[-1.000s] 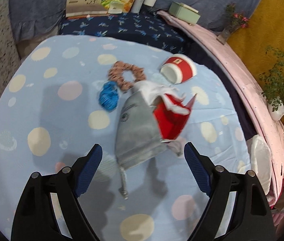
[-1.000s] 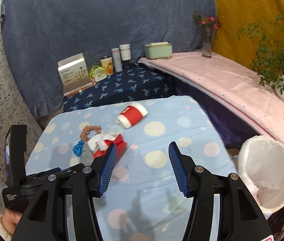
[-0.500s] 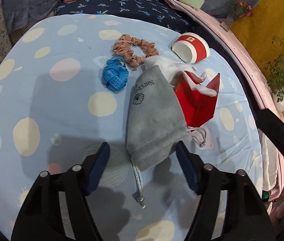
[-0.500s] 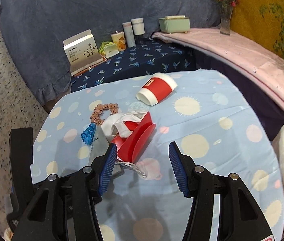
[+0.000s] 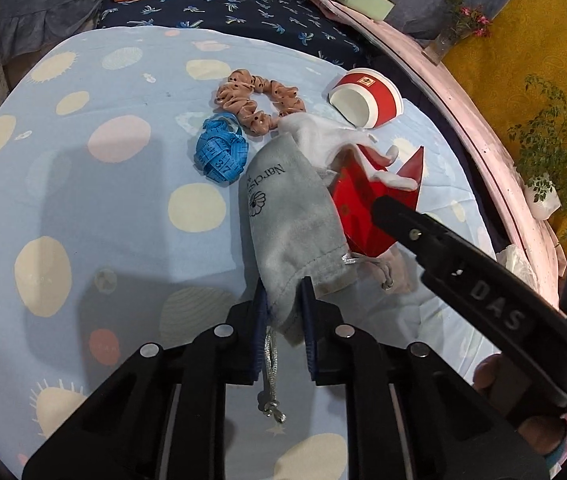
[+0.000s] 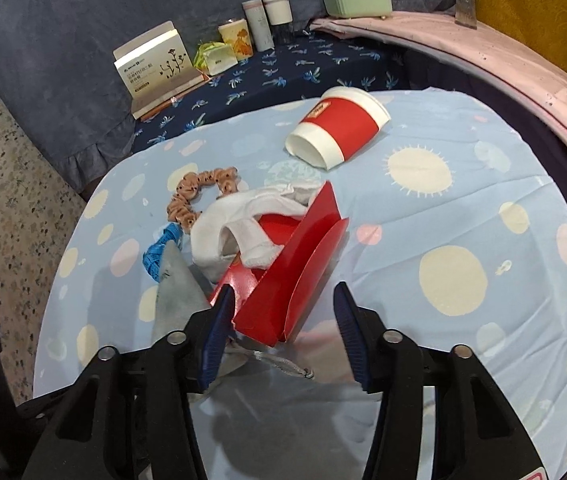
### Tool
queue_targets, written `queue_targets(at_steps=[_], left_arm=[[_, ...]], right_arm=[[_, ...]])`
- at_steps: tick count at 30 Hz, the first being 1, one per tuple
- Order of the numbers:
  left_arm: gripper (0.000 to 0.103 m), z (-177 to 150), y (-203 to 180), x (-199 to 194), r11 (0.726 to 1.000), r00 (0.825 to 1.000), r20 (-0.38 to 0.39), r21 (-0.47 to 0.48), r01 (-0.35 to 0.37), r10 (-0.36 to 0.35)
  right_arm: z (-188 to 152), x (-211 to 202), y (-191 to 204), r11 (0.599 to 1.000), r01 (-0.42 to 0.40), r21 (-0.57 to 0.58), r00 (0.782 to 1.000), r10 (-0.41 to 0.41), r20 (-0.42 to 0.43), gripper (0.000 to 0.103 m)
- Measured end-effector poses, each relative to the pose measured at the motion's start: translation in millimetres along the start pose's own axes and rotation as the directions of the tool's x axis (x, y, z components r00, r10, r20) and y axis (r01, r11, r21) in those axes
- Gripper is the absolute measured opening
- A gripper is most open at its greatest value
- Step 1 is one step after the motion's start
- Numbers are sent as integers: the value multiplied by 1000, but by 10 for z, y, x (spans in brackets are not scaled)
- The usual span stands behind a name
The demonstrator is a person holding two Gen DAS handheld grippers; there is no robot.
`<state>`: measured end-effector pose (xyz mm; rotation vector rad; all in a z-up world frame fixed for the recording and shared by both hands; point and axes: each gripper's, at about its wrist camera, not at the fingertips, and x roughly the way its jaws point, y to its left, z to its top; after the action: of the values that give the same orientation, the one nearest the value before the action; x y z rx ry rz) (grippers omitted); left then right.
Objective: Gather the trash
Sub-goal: 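Lift the pouch and red box and carry them over the bin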
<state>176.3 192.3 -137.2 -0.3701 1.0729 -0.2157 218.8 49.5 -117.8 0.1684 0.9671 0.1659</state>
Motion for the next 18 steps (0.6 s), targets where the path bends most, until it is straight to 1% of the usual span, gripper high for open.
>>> queue_targets(at_steps=[1, 2, 3, 4, 7, 13, 18], left_arm=[[15, -4, 1, -5, 1000, 1000, 1, 0, -1, 1], [15, -7, 1, -16, 1000, 1000, 2, 0, -3, 3], [15, -12, -4, -25, 1000, 1000, 4, 1, -3, 3], [15, -16, -13, -38, 1000, 1000, 6, 2, -3, 3], [15, -25, -53, -81, 1000, 1000, 14, 10, 2, -2], [15, -53, -254, -211, 999, 999, 36, 41, 18, -19], [14, -77, -551, -360, 995, 997, 61, 90, 39, -44]], right_arm=[[-11, 21, -9, 1000, -3, 1, 1000, 3, -7, 31], [-18, 35, -19, 1000, -2, -1, 1000, 2, -13, 25], [-34, 39, -32, 1000, 0, -3, 1000, 0, -16, 16], [-46, 33, -51, 1000, 4, -2, 1000, -4, -16, 12], [-87, -33, -139, 1000, 5, 18, 1000, -5, -6, 2], [-98, -398, -371, 998, 28, 51, 997, -31, 74, 1], [-45, -852, -579, 996, 56, 67, 984, -67, 166, 1]])
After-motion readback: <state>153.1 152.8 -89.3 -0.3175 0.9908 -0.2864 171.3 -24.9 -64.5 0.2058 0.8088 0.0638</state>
